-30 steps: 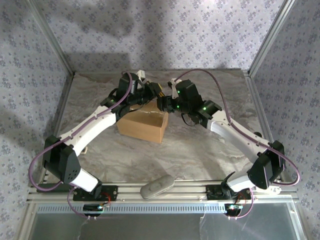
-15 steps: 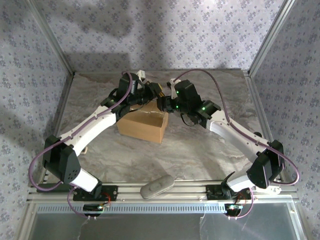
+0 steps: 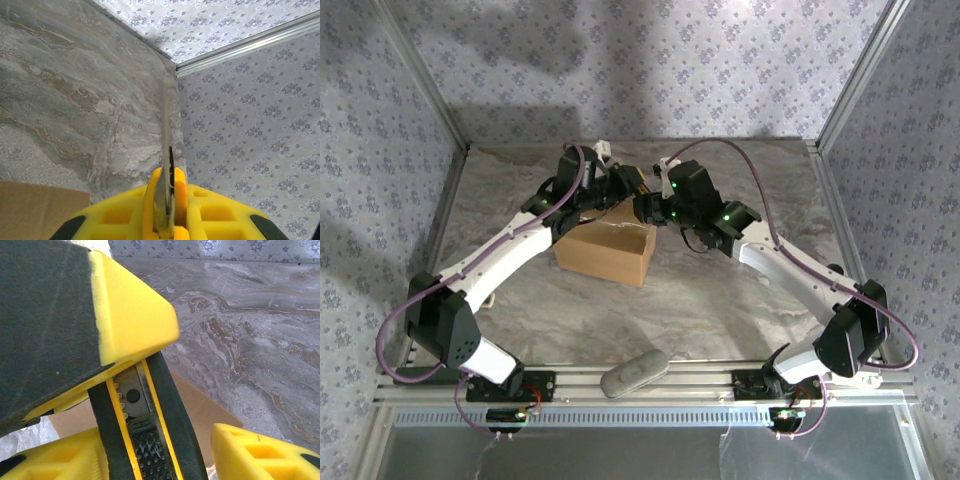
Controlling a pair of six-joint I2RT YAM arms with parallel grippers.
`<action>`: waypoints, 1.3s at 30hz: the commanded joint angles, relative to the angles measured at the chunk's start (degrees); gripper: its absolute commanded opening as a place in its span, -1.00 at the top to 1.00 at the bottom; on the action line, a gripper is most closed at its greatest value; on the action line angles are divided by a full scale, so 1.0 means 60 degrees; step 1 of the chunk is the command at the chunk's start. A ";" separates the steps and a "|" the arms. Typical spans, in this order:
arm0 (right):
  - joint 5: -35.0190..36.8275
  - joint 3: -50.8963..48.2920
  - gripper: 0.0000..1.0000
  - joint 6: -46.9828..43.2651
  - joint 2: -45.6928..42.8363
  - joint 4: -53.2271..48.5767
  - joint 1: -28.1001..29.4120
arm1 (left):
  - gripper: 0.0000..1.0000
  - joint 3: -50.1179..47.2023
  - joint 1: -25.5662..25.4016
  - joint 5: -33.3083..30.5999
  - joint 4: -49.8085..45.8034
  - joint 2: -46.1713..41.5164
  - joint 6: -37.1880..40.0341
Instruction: Unpack the express box
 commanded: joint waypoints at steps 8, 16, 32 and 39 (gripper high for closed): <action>0.0448 0.0248 0.12 -0.0104 0.0142 -0.0431 0.0004 | 1.00 0.0542 -0.0038 -0.0023 0.0075 -0.0557 -0.0198; 0.0454 0.0321 0.72 -0.0089 0.0170 -0.0488 0.0002 | 1.00 0.0504 -0.0032 0.0003 0.0097 -0.0626 -0.0213; 0.0455 0.0558 1.00 0.0108 0.0105 -0.0760 0.0009 | 0.40 0.0357 -0.0035 0.0032 0.0349 -0.0676 -0.0195; 0.0767 0.0648 1.00 0.0260 0.0096 -0.0905 -0.0019 | -0.10 0.0262 -0.0030 0.0120 0.0303 -0.0750 -0.0191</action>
